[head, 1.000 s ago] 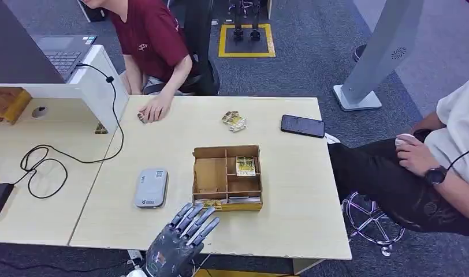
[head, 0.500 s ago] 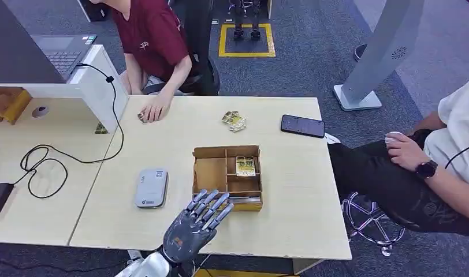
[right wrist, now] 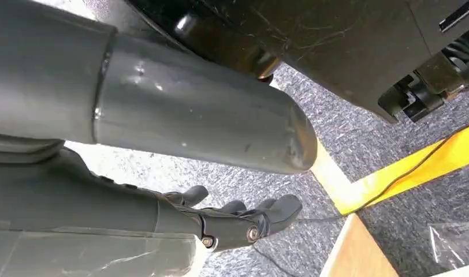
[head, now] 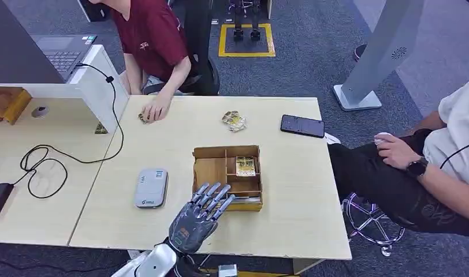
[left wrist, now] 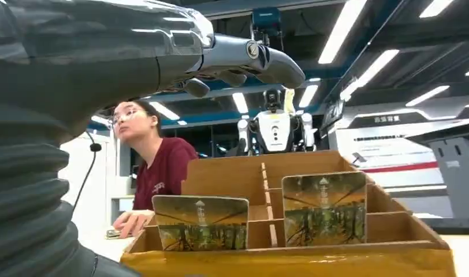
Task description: Pass the card to the sensor for recognition and then transmit it.
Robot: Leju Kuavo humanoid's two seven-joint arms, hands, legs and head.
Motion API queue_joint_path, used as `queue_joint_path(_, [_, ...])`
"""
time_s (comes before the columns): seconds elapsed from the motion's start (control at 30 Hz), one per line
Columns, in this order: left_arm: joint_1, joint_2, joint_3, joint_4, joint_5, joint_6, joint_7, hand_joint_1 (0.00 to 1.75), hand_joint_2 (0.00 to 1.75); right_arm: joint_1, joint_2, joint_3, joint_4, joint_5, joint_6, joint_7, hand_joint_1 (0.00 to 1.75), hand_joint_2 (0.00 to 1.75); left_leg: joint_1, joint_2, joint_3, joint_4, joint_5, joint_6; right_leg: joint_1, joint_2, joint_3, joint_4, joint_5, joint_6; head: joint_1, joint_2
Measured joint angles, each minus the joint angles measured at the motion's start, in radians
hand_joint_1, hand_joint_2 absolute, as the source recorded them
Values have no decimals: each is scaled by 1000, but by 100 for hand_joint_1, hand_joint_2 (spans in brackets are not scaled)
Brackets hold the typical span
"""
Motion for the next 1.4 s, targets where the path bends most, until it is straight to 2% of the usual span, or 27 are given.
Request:
queue_joint_path(0.1, [-7,-4,0,21,10,-5,21,0,175,0,0,1,0,-1,-1,-1,0,0,0,0,0,0,0,0,0,0,0,0,0,0,0,0])
queue_joint_path(0.3, [-21,-15,0,48,16,-17,25,0,175,0,0,3,0,-1,-3,-4,0,0,0,0,0,0,0,0,0,0,0,0,0,0,0,0])
queue_joint_path(0.53, [-40,-30,0,65,26,-71,52,0,175,0,0,5,0,-2,-5,-7,0,0,0,0,0,0,0,0,0,0,0,0,0,0,0,0])
queue_joint_path(0.77, [-51,-44,0,77,47,-107,62,0,175,0,0,12,-4,-5,-9,-11,0,0,0,0,0,0,0,0,0,0,0,0,0,0,0,0])
queue_joint_path(1.03, [-54,-50,0,85,51,-111,63,0,175,0,0,19,-4,-5,-11,-11,0,0,0,0,0,0,0,0,0,0,0,0,0,0,0,0])
queue_joint_path(1.2, [-57,-55,0,86,89,-141,61,0,175,0,0,21,-4,-6,-15,-18,0,0,0,0,0,0,0,0,0,0,0,0,0,0,0,0])
queue_joint_path(1.23, [-58,-58,0,86,97,-147,58,37,175,0,0,22,-4,-6,-15,-19,0,0,0,0,0,0,0,0,0,0,0,0,0,0,0,0])
queue_joint_path(1.27, [-60,-58,0,86,105,-150,52,175,175,0,0,23,-4,-6,-16,-19,0,0,0,0,0,0,0,0,0,0,0,0,0,0,0,0])
queue_joint_path(1.4, [-62,-58,0,86,116,-155,41,175,175,0,0,25,-4,-15,-16,-23,0,0,0,0,0,0,0,0,0,0,0,0,0,0,0,0])
